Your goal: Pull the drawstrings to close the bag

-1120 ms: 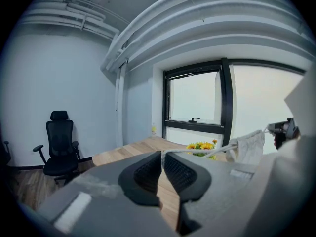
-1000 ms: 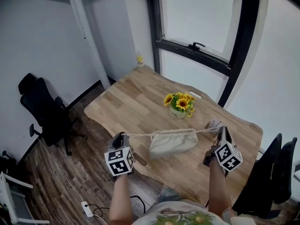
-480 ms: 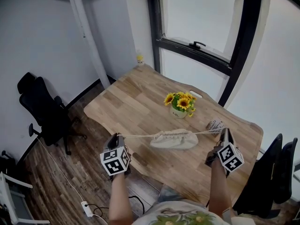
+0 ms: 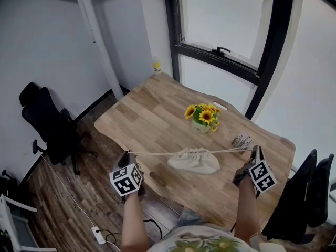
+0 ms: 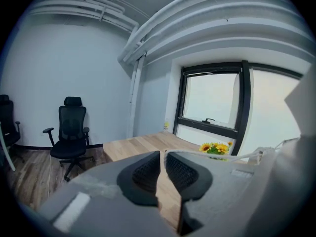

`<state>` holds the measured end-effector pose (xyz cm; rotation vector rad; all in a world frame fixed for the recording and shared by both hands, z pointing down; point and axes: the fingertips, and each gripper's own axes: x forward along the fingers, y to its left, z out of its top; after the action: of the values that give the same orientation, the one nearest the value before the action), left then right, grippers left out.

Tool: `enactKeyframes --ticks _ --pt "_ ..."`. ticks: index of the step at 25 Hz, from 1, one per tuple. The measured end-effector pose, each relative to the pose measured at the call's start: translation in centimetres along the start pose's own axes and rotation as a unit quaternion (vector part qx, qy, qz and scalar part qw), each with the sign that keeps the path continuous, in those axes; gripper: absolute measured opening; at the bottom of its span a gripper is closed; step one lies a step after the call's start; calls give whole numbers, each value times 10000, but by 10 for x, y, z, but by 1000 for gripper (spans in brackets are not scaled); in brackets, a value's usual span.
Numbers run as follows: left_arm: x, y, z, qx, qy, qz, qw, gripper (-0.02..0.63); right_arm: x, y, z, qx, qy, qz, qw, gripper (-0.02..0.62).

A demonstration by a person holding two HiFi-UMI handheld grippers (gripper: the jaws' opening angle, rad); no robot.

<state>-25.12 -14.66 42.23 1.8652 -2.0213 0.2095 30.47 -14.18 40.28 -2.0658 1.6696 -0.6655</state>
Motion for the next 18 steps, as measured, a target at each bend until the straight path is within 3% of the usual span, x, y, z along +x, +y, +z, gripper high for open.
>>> enactKeyframes --ticks 13,18 --pt "10 10 5 -40 20 -91 9999 49 8 -8 -2 309 -22 -29 9995 5" --pt "8 7 7 202 -16 -106 9997 48 3 -10 -5 285 -11 -67 9996 5"
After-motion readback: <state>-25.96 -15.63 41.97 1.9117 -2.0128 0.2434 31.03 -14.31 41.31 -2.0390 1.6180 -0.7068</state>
